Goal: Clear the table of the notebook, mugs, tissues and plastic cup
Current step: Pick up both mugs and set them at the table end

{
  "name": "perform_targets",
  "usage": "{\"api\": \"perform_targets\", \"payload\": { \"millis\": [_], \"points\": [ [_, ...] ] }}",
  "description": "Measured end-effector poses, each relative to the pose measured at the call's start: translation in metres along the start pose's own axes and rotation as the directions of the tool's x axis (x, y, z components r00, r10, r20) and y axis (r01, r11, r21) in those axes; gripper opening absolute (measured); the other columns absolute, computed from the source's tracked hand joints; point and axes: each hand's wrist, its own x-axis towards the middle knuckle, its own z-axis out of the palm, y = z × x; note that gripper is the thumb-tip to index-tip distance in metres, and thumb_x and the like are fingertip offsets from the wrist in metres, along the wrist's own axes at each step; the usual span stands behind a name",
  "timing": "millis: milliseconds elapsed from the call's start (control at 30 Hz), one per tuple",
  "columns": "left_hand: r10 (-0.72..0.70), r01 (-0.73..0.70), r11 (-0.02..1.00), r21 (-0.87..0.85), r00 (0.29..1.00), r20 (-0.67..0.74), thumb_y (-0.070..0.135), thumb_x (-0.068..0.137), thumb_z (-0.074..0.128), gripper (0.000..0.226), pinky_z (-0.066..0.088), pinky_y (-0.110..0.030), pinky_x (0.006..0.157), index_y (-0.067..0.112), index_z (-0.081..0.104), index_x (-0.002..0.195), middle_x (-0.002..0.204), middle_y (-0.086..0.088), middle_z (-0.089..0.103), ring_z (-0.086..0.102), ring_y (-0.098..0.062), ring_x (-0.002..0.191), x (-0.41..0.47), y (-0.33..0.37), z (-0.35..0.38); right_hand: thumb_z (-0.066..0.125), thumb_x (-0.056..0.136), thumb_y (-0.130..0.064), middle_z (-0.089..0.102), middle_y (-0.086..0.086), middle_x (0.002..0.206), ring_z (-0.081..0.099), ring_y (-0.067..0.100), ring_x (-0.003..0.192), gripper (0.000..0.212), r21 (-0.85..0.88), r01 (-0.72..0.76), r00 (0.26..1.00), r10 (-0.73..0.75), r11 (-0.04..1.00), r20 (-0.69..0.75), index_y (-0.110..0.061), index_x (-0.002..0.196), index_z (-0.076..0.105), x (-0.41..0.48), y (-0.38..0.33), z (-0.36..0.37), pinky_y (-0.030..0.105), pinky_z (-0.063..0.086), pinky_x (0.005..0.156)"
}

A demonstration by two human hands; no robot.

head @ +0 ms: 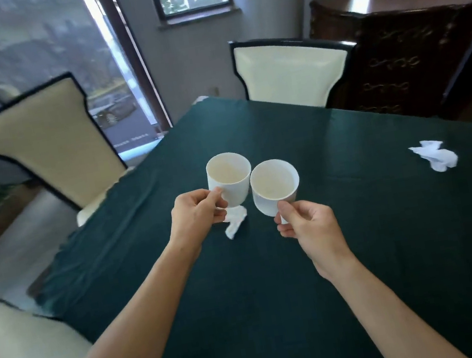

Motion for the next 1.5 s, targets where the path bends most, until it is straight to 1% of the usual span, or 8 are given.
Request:
{"api": "perform_targets", "payload": {
  "millis": [200, 300, 400, 533, 733, 1067, 1367, 1500],
  "points": [
    [0.04, -0.038, 0.999, 0.023, 0.993, -0.108, 0.03, 0.098, 0.067, 0.037, 0.066, -0.043, 0.085, 0.007, 0.077, 0.071, 0.079, -0.005, 0.079, 0.077, -0.024, 0.073, -0.02, 0.015, -0.104, 0.066, 0.096, -0.035, 0.075, 0.013, 0.079, 0.065, 0.016, 0.069, 0.036, 0.03, 0.035, 0.997, -0.037, 0.999, 0.068, -0.009, 0.072, 0.072, -0.03, -0.025, 0.085, 0.05, 0.06, 0.091],
    [0.061, -0.062, 0.998, -0.002, 0.989, -0.135, 0.028, 0.1, 0.066, 0.038, 0.066, -0.041, 0.083, 0.008, 0.075, 0.069, 0.081, -0.007, 0.079, 0.077, -0.027, 0.076, -0.034, 0.023, -0.158, 0.066, 0.096, -0.033, 0.074, 0.003, 0.072, 0.066, 0.016, 0.068, 0.037, 0.046, 0.064, 0.996, -0.067, 0.997, 0.061, -0.006, 0.071, 0.072, -0.054, -0.037, 0.132, 0.042, 0.061, 0.085],
    [0.088, -0.095, 0.995, -0.041, 0.985, -0.149, 0.027, 0.1, 0.065, 0.036, 0.067, -0.036, 0.077, 0.008, 0.076, 0.071, 0.079, -0.006, 0.078, 0.075, -0.025, 0.073, -0.049, 0.025, -0.213, 0.066, 0.098, -0.032, 0.076, 0.008, 0.077, 0.066, 0.016, 0.07, 0.039, 0.064, 0.105, 0.993, -0.108, 0.992, 0.046, -0.003, 0.072, 0.071, -0.084, -0.047, 0.178, 0.035, 0.061, 0.08],
    [0.124, -0.136, 0.988, -0.078, 0.982, -0.144, 0.026, 0.1, 0.065, 0.035, 0.066, -0.035, 0.074, 0.007, 0.075, 0.073, 0.081, -0.008, 0.078, 0.074, -0.025, 0.072, -0.068, 0.023, -0.279, 0.065, 0.1, -0.029, 0.073, 0.003, 0.074, 0.065, 0.016, 0.072, 0.039, 0.089, 0.154, 0.987, -0.157, 0.984, 0.023, 0.001, 0.076, 0.072, -0.122, -0.064, 0.233, 0.038, 0.062, 0.083],
    [0.16, -0.174, 0.977, -0.122, 0.98, -0.114, 0.026, 0.101, 0.065, 0.034, 0.066, -0.041, 0.083, 0.009, 0.075, 0.073, 0.081, -0.007, 0.078, 0.074, -0.026, 0.075, -0.082, 0.023, -0.353, 0.065, 0.099, -0.031, 0.074, 0.0, 0.077, 0.066, 0.013, 0.071, 0.038, 0.065, 0.201, 0.98, -0.201, 0.977, -0.002, -0.002, 0.076, 0.073, -0.159, -0.087, 0.295, 0.036, 0.063, 0.082],
    [0.148, -0.171, 0.97, -0.173, 0.979, -0.138, 0.026, 0.098, 0.066, 0.036, 0.066, -0.041, 0.085, 0.008, 0.075, 0.068, 0.081, -0.009, 0.077, 0.074, -0.024, 0.07, -0.048, 0.012, -0.414, 0.066, 0.098, -0.03, 0.074, -0.006, 0.07, 0.068, 0.009, 0.068, 0.036, 0.056, 0.194, 0.981, -0.195, 0.979, 0.007, -0.007, 0.071, 0.074, -0.147, -0.095, 0.362, 0.031, 0.064, 0.077],
    [0.078, -0.097, 0.986, -0.135, 0.988, -0.137, 0.025, 0.096, 0.068, 0.034, 0.066, -0.041, 0.086, 0.006, 0.075, 0.068, 0.083, -0.014, 0.076, 0.072, -0.029, 0.075, 0.036, -0.01, -0.443, 0.066, 0.099, -0.029, 0.07, -0.008, 0.067, 0.065, 0.008, 0.066, 0.035, 0.116, 0.136, 0.989, -0.143, 0.984, 0.046, -0.009, 0.071, 0.072, -0.069, -0.083, 0.426, 0.03, 0.063, 0.075],
    [0.048, -0.065, 0.989, -0.131, 0.99, -0.13, 0.026, 0.094, 0.069, 0.034, 0.066, -0.043, 0.088, 0.006, 0.077, 0.069, 0.089, -0.023, 0.079, 0.074, -0.027, 0.074, 0.063, -0.025, -0.449, 0.066, 0.099, -0.032, 0.072, -0.009, 0.068, 0.067, 0.01, 0.07, 0.034, 0.111, 0.104, 0.993, -0.11, 0.988, 0.051, -0.01, 0.074, 0.074, -0.04, -0.071, 0.45, 0.031, 0.063, 0.078]
  ]
}}
